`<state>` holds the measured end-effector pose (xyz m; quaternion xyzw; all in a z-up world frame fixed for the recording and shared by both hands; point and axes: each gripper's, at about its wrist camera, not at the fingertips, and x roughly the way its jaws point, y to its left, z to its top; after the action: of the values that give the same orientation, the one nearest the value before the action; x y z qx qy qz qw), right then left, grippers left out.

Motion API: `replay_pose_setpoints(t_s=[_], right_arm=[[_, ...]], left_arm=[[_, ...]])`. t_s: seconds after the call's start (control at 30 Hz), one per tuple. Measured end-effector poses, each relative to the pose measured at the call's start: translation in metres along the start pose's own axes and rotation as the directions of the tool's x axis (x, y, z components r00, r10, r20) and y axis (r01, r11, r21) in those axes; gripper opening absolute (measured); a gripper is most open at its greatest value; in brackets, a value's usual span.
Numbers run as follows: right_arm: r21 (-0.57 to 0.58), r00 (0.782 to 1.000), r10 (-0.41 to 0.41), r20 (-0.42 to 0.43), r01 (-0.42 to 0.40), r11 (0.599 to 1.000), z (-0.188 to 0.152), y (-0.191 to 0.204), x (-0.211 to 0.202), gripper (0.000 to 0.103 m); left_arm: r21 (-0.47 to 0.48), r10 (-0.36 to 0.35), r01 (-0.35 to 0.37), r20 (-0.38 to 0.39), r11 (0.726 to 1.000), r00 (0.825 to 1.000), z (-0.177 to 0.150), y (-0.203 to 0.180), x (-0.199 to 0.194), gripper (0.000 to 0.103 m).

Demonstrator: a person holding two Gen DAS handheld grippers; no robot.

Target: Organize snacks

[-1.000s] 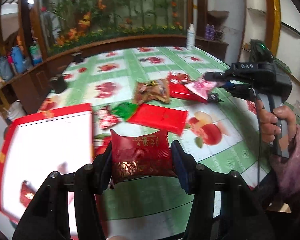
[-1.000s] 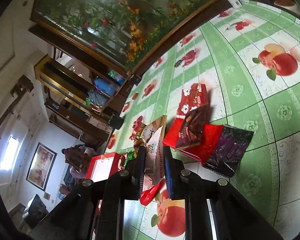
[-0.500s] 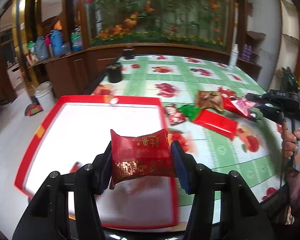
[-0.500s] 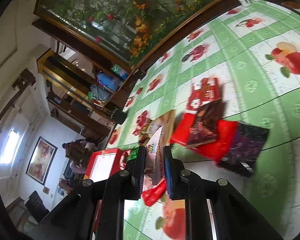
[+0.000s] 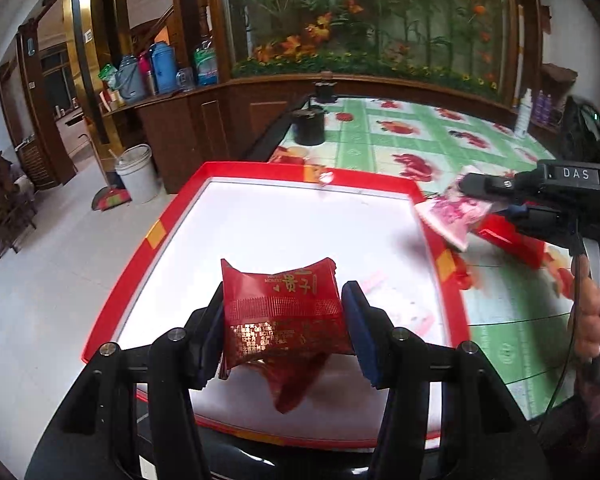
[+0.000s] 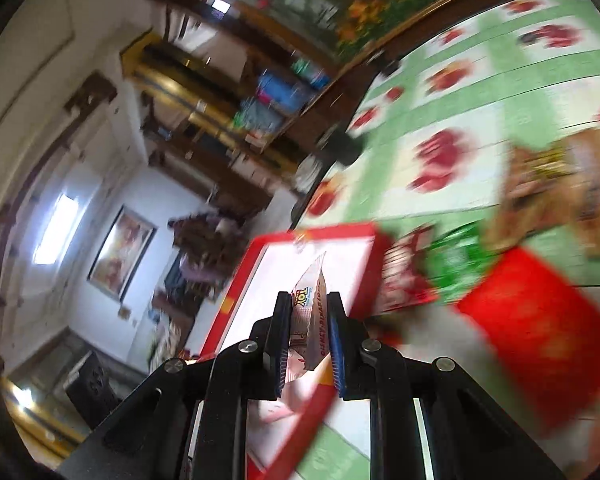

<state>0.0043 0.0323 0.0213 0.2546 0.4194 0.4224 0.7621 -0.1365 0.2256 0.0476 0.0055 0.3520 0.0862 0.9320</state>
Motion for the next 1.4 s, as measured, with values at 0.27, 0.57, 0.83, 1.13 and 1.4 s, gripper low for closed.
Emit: replay_pose_setpoints(t_s=[0.27, 0.57, 0.83, 1.13, 1.4], right_arm=[[-0.060, 0.994, 0.035, -0.103, -0.041, 0.997, -0.008, 0.034, 0.055, 0.018], [-0.159, 0.990, 0.003, -0.138, -0.025, 0.987, -0.010, 0.058, 0.069, 0.041], [-0.117, 0.972, -0.208, 0.107, 0.220, 0.969, 0.033, 0.006, 0.002, 0.045], [-0.110, 0.914, -0.405, 0.004, 0.403, 0.909, 0.049, -0.043, 0.000, 0.041], [-0.289, 0.846, -0.533, -0.020, 0.506, 0.813, 0.030, -0.031, 0.016, 0.038]], left_arm=[[-0.010, 0.025, -0.025, -0.010, 1.000, 1.000, 0.003, 0.008, 0.011, 0.054], [-0.058, 0.132, -0.134, -0.028, 0.989, 0.991, 0.008, 0.019, 0.015, 0.072], [-0.048, 0.139, -0.138, 0.012, 0.989, 0.990, 0.011, 0.013, 0.004, 0.075], [0.017, 0.059, -0.059, 0.039, 0.998, 0.998, 0.022, -0.019, 0.000, 0.076], [0.056, 0.002, -0.004, 0.035, 0.998, 0.999, 0.029, -0.041, -0.005, 0.076]])
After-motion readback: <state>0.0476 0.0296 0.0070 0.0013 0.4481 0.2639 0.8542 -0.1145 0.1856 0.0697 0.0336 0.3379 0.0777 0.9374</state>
